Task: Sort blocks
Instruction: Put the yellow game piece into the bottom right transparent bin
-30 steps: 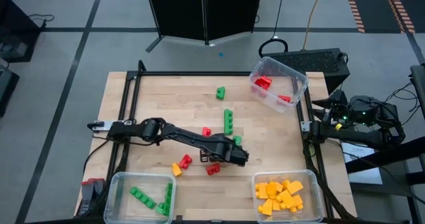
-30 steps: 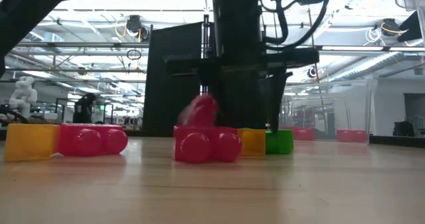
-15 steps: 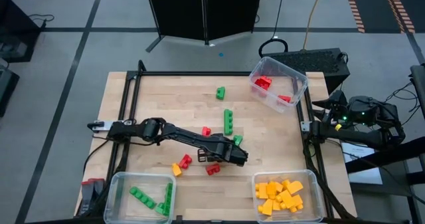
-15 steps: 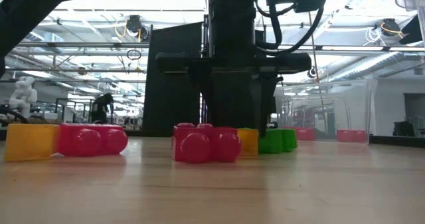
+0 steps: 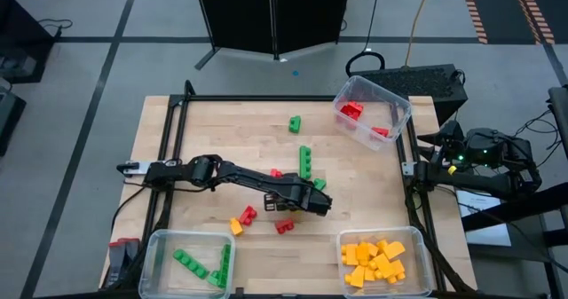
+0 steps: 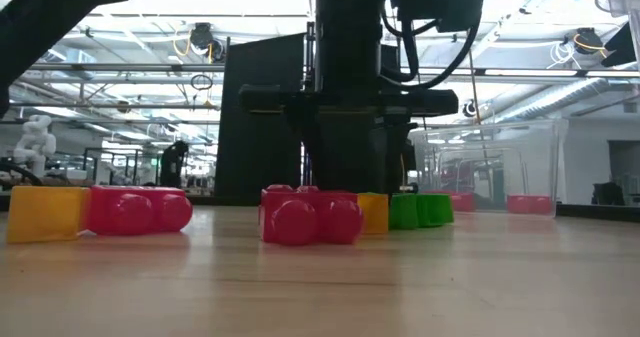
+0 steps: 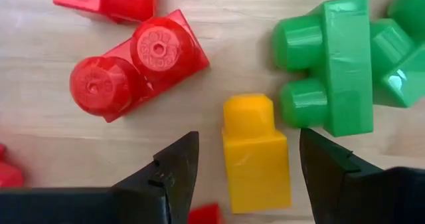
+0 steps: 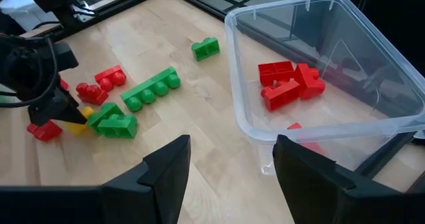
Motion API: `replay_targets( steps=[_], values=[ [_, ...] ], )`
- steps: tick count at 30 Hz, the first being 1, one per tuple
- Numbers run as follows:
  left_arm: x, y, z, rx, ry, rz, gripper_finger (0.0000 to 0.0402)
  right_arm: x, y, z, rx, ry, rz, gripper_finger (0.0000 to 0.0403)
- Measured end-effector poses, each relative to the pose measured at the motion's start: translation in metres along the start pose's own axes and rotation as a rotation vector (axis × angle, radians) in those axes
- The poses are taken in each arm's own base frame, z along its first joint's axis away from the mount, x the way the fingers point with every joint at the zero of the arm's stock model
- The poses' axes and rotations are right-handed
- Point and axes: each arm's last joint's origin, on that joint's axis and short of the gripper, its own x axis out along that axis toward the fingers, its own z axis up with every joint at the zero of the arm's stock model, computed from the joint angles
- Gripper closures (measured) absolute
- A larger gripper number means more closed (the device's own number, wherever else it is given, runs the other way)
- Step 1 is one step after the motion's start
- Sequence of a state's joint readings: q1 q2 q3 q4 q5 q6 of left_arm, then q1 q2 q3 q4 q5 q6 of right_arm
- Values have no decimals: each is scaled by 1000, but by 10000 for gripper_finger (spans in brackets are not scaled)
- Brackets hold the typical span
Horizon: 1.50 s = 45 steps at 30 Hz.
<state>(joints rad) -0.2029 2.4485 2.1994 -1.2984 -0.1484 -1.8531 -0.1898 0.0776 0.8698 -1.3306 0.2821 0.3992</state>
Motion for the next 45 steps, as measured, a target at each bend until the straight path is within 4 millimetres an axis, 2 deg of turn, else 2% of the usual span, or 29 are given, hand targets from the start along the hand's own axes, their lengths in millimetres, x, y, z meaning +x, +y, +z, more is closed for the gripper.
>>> replay_targets(
  steps=[8,19,23,29,39,45],
  values=[
    [-1,2,-6,12,18,7,204,0,0,-1,-2,7,-3,195],
    [20,-2,-8,17,27,35,207,0,0,-1,-17,8,-3,195],
    [23,-4,-3,34,29,39,243,0,0,-1,-21,8,-4,195],
    [24,-7,-2,85,42,21,342,0,0,-1,-22,11,-5,195],
    [15,-13,-8,240,46,-47,344,0,-1,-1,-23,12,-11,195],
    [-4,-18,-17,278,41,-121,344,0,-1,-1,-23,11,-11,195]
  ],
)
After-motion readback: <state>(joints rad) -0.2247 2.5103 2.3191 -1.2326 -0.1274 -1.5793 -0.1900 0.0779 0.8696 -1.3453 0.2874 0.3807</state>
